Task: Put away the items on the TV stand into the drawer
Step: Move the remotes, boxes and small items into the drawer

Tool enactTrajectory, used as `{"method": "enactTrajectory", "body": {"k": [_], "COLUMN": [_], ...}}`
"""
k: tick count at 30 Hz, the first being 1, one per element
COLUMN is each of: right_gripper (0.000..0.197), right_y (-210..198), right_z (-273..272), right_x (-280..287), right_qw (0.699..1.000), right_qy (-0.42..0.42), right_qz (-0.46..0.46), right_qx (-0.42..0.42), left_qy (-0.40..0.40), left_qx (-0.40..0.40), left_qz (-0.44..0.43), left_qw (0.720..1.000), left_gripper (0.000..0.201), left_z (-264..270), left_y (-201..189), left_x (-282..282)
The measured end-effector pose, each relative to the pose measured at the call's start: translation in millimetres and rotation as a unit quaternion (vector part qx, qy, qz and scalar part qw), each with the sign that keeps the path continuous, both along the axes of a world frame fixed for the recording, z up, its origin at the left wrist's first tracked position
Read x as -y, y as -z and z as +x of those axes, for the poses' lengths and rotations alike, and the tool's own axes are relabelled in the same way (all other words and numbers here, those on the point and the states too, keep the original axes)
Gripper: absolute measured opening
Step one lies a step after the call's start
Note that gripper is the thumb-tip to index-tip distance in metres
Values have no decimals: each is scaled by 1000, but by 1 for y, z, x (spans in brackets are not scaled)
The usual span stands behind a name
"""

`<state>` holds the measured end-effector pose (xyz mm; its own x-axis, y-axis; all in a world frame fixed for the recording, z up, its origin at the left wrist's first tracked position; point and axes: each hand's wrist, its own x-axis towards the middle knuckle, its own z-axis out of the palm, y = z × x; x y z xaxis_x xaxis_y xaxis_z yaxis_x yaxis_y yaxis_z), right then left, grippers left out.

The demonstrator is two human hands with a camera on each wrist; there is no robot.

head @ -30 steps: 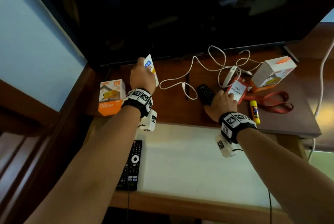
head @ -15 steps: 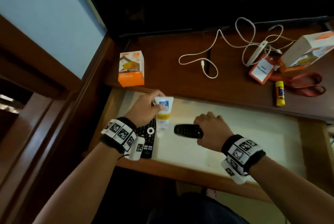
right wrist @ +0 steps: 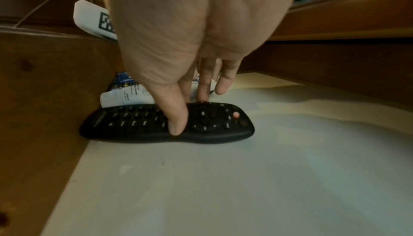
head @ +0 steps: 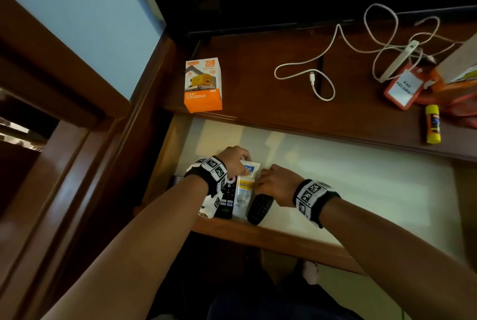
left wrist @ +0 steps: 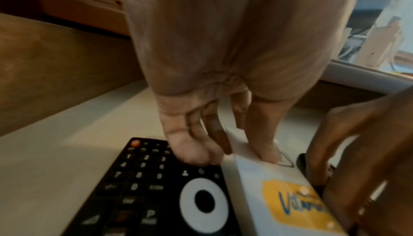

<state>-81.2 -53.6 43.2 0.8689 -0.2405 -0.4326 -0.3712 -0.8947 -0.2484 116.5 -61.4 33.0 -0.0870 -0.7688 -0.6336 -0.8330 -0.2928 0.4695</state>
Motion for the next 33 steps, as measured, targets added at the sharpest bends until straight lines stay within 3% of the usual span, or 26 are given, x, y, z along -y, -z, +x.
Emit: {"method": "enactTrajectory", "body": {"k": [3, 5, 8, 12, 19, 22, 24, 26, 28, 30, 31, 33], "right_gripper": [54, 66, 98, 103, 98, 97, 89, 68, 41, 17, 9, 7], "right_y": [9, 10, 12, 18, 22, 19, 14, 2, -18, -41, -53, -78], "right_z": [0, -5, -16, -12, 2, -5, -11, -18, -26, -36, -43, -58], "right_x": [-2, -1, 3, 0, -5, -6, -7, -4, 2, 13, 20, 39], "right_qw": [999, 986, 941, 933, 935, 930, 920, 903, 878, 840, 818, 771], "right_qy": [42, 166, 328, 338, 345, 357, 380, 412, 450, 486, 498, 520], "right_qz": [3, 15, 83, 116, 82, 88, 99, 104, 75, 19, -16, -87], "right_qx": [18, 15, -32, -44, -17, -5, 18, 69, 146, 241, 289, 357], "left_qy": [50, 80, 143, 196, 202, 155, 86, -3, -81, -148, -178, -223], "left_qx": [48, 67, 113, 163, 178, 162, 137, 111, 105, 134, 157, 218], "left_qz": [-11, -7, -5, -33, -29, -43, -104, -208, -326, -443, -473, -452], "left_qw": [998, 995, 983, 966, 963, 974, 981, 972, 936, 874, 848, 835], "left_gripper": [33, 46, 66, 67, 75, 68, 46, 21, 10, 8, 11, 31], "left_z": [5, 9, 8, 1, -4, -6, -9, -12, -12, -6, -1, 10], "left_y": [1, 2, 3, 6, 4, 0, -11, -30, -54, -76, -86, -106], "left_x": [0, 1, -2, -6, -8, -14, -19, -19, -12, 4, 15, 42]}}
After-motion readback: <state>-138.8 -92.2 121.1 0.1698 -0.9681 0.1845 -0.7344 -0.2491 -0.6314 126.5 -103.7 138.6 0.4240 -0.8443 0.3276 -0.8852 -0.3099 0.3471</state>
